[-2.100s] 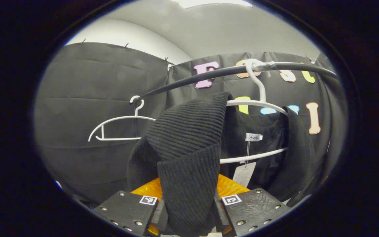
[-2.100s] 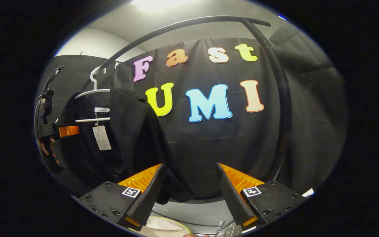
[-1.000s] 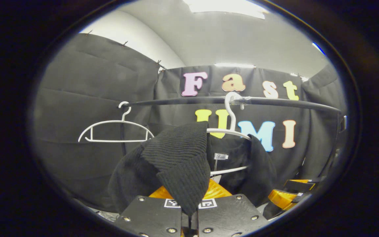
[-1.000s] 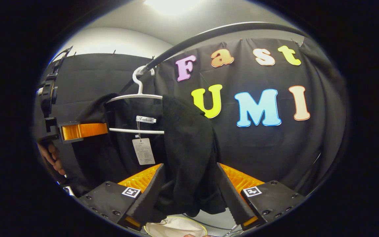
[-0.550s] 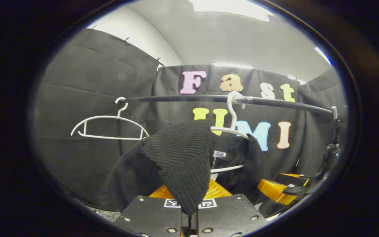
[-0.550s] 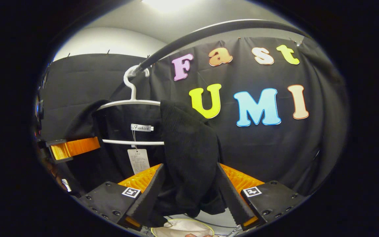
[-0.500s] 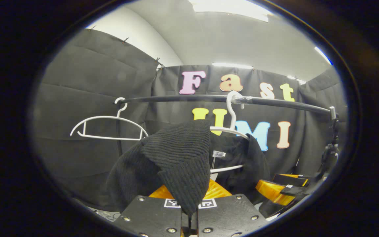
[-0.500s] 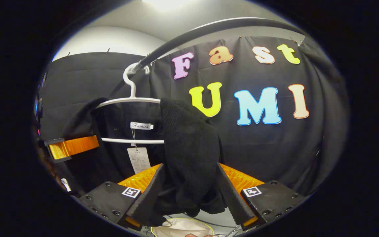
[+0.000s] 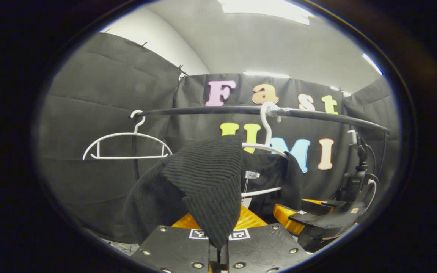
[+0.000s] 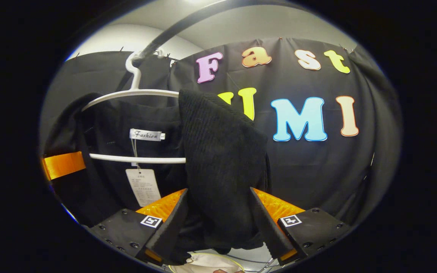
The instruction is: Grasp the clothes on the hanger with both hands and then place them into the laundry hamper below.
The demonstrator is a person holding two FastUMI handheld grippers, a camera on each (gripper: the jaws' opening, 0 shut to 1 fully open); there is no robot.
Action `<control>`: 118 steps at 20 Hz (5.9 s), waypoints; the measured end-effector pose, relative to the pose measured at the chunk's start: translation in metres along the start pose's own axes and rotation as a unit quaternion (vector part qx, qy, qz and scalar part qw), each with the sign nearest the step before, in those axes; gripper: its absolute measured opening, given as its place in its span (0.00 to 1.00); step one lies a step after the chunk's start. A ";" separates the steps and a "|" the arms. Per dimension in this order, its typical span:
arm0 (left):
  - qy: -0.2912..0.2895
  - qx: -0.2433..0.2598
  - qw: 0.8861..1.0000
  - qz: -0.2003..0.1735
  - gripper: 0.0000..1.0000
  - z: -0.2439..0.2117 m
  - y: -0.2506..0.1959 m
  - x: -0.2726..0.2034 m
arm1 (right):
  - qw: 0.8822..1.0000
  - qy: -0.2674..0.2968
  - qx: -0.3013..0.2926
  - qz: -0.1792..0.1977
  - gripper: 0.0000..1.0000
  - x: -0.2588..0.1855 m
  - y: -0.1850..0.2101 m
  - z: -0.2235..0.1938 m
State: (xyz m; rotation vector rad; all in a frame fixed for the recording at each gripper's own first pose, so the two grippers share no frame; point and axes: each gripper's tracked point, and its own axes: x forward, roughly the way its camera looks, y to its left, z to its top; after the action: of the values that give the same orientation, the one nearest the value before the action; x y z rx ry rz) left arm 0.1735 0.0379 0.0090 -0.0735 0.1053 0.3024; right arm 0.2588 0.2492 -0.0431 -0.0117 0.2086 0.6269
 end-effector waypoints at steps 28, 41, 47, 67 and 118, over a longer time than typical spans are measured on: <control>-0.061 -0.092 0.993 -0.028 0.03 0.054 0.052 -0.029 | 0.993 -0.075 0.091 0.031 0.01 0.027 -0.075 0.057; -0.037 -0.037 0.998 -0.029 0.04 0.066 0.109 0.010 | 0.983 -0.071 0.132 0.103 0.01 0.023 -0.089 0.056; -0.033 -0.020 0.999 -0.037 0.04 0.075 0.120 0.030 | 0.974 -0.047 0.154 0.160 0.04 0.004 -0.097 0.051; 0.040 -0.078 0.993 -0.074 0.05 -0.040 0.168 0.042 | 0.954 -0.074 0.274 0.099 0.04 0.069 -0.146 0.037; 0.165 -0.027 0.982 -0.087 0.06 -0.193 0.135 -0.085 | 0.978 0.091 0.164 -0.087 0.05 -0.050 -0.133 -0.160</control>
State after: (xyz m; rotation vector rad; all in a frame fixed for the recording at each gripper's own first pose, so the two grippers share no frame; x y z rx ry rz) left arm 0.0342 0.1247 -0.1803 -0.1849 0.4180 0.1162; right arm 0.2662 0.1006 -0.1971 0.2288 0.4808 0.4100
